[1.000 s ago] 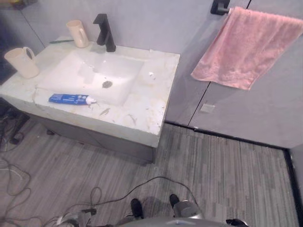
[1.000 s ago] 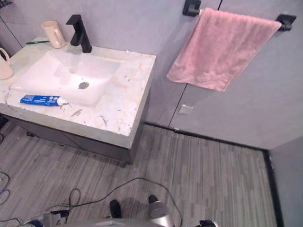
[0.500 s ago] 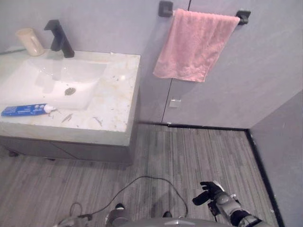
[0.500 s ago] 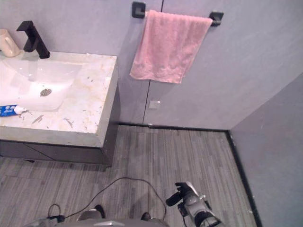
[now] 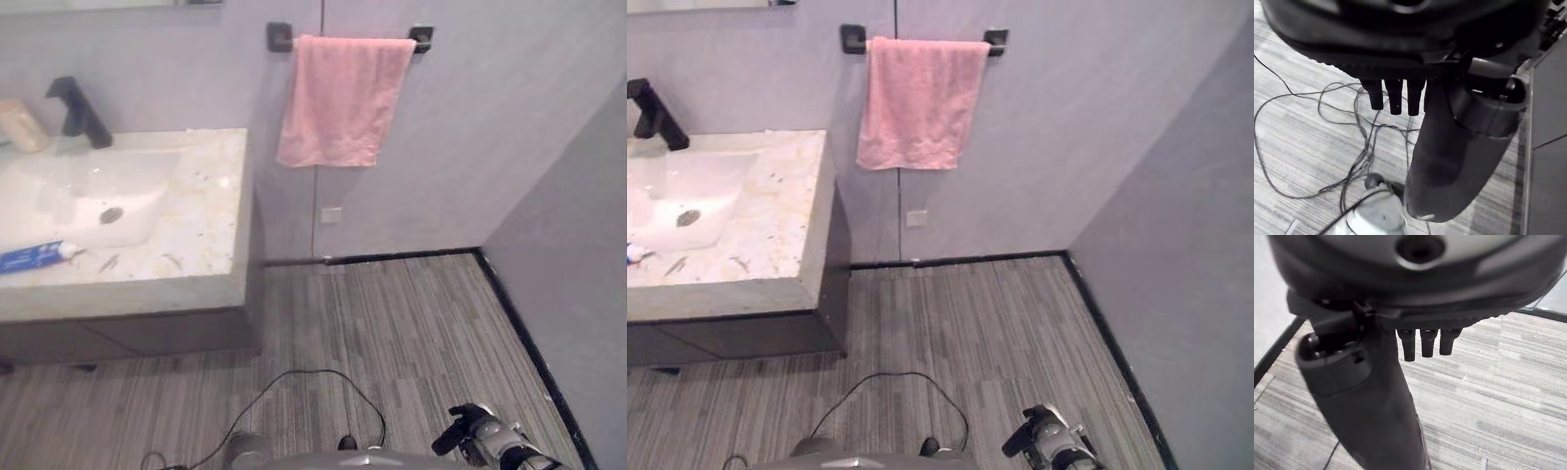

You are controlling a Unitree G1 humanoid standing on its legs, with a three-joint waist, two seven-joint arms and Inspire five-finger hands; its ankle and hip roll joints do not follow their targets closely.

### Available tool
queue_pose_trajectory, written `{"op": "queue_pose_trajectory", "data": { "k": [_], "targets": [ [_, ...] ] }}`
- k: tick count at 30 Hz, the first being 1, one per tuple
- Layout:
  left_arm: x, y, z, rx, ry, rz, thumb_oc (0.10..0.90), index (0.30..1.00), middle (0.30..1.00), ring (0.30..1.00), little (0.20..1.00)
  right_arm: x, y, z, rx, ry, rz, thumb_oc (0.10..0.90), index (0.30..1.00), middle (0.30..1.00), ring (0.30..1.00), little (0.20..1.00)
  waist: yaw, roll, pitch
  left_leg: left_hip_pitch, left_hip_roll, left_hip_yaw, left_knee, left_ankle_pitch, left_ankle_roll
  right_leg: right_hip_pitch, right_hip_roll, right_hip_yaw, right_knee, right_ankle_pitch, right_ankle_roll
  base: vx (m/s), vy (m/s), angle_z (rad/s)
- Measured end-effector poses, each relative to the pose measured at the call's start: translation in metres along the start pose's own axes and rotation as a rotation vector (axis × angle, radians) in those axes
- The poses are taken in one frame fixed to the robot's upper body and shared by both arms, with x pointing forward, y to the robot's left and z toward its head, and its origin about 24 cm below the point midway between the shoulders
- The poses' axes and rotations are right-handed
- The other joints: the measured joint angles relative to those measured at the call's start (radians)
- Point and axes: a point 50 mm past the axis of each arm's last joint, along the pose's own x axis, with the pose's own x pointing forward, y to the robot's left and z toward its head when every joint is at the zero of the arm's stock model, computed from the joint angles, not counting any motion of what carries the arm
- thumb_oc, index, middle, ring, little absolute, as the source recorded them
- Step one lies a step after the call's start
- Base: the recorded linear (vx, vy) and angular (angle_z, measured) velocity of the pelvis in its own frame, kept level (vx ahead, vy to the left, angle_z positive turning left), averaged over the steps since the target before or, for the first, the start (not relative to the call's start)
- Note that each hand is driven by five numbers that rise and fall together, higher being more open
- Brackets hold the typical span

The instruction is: Organize the bathroom.

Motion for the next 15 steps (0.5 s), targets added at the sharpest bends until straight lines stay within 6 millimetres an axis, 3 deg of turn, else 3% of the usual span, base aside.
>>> {"op": "queue_pose_trajectory", "data": {
  "k": [3,4,5,7,8,9,10,11,13,14,15],
  "targets": [
    [-0.004,-0.013,0.015,0.039,-0.053,-0.063,0.8,0.9,0.9,0.9,0.9,0.0,-0.005,-0.01,-0.004,0.035,-0.025,0.8,0.9,0.9,0.9,0.9,-0.015,0.038,0.006,0.014,0.038,-0.031,-0.088,0.012,-0.004,-0.026,-0.019,0.001,0.051,-0.018,0.027,0.05,0.406,0.24],
    [-0.007,-0.02,0.024,0.04,-0.086,-0.1,0.8,0.9,0.9,0.9,0.9,0.0,-0.009,-0.013,-0.006,0.057,-0.038,0.8,0.9,0.9,0.9,0.9,-0.023,0.059,0.01,0.022,0.035,-0.029,-0.136,0.055,-0.014,-0.036,-0.045,0.019,0.088,-0.033,0.047,0.11,0.635,0.35],
    [-0.01,-0.025,0.033,0.033,-0.11,-0.122,0.8,0.9,0.9,0.9,0.9,0.0,-0.012,-0.013,-0.005,0.057,-0.049,0.8,0.9,0.9,0.9,0.9,-0.021,0.071,0.014,0.024,0.025,-0.039,-0.138,0.042,-0.027,-0.041,-0.066,0.027,0.111,-0.041,0.069,0.16,0.814,0.13],
    [-0.013,-0.031,0.038,0.058,-0.136,-0.147,0.8,0.9,0.9,0.9,0.9,0.0,-0.02,-0.012,0.008,0.054,-0.077,0.8,0.9,0.9,0.9,0.9,-0.021,0.089,0.021,0.049,-0.027,-0.036,-0.157,-0.02,-0.063,-0.058,-0.132,0.061,0.162,-0.056,0.109,0.13,0.635,-0.1],
    [-0.013,-0.031,0.039,0.06,-0.138,-0.154,0.8,0.9,0.9,0.9,0.9,0.0,-0.022,-0.012,0.028,0.054,-0.089,0.8,0.9,0.9,0.9,0.9,-0.024,0.099,0.015,0.064,-0.057,0.028,-0.175,-0.085,-0.058,-0.052,-0.171,0.072,0.151,-0.041,0.137,0.08,0.422,-0.03],
    [-0.013,-0.031,0.041,0.061,-0.142,-0.152,0.8,0.9,0.9,0.9,0.9,0.0,-0.022,-0.012,0.043,0.05,-0.091,0.8,0.9,0.9,0.9,0.9,-0.027,0.094,0.015,0.072,-0.081,0.065,-0.183,-0.138,-0.015,-0.047,-0.205,0.072,0.141,-0.027,0.161,0.14,0.602,0.04],
    [-0.014,-0.029,0.05,0.076,-0.172,-0.147,0.8,0.9,0.9,0.9,0.9,0.0,-0.015,-0.009,0.048,0.035,-0.074,0.8,0.9,0.9,0.9,0.9,-0.025,0.068,0.027,0.073,-0.145,0.083,-0.181,-0.155,0.021,-0.042,-0.259,0.082,0.123,0.017,0.163,0.14,0.548,0.1],
    [-0.015,-0.028,0.059,0.095,-0.2,-0.141,0.8,0.9,0.9,0.9,0.9,0.0,-0.008,-0.005,0.054,0.023,-0.059,0.8,0.9,0.9,0.9,0.9,-0.025,0.056,0.035,0.048,-0.179,0.085,-0.141,-0.192,0.052,-0.038,-0.291,0.091,0.108,0.059,0.145,0.14,0.555,0.09],
    [-0.015,-0.024,0.063,0.107,-0.208,-0.136,0.8,0.9,0.9,0.9,0.9,-0.001,0.002,-0.002,0.058,0.012,-0.035,0.8,0.9,0.9,0.9,0.9,-0.019,0.053,0.039,0.038,-0.206,0.091,-0.106,-0.218,0.079,-0.042,-0.316,0.104,0.103,0.115,0.114,0.07,0.361,-0.08],
    [-0.013,-0.021,0.058,0.133,-0.198,-0.126,0.8,0.9,0.9,0.9,0.9,-0.001,0.007,-0.003,0.074,0.005,-0.036,0.8,0.9,0.9,0.9,0.9,-0.02,0.052,0.041,0.04,-0.223,0.111,-0.091,-0.235,0.101,-0.063,-0.323,0.104,0.111,0.193,0.07,0.04,0.323,-0.32],
    [-0.013,-0.021,0.056,0.156,-0.193,-0.12,0.8,0.9,0.9,0.9,0.9,-0.002,0.004,0.001,0.071,-0.011,-0.05,0.8,0.9,0.9,0.9,0.9,-0.017,0.054,0.042,0.041,-0.222,0.126,-0.092,-0.238,0.11,-0.084,-0.325,0.102,0.122,0.228,0.051,0.03,0.364,-0.56]
  ]
}}
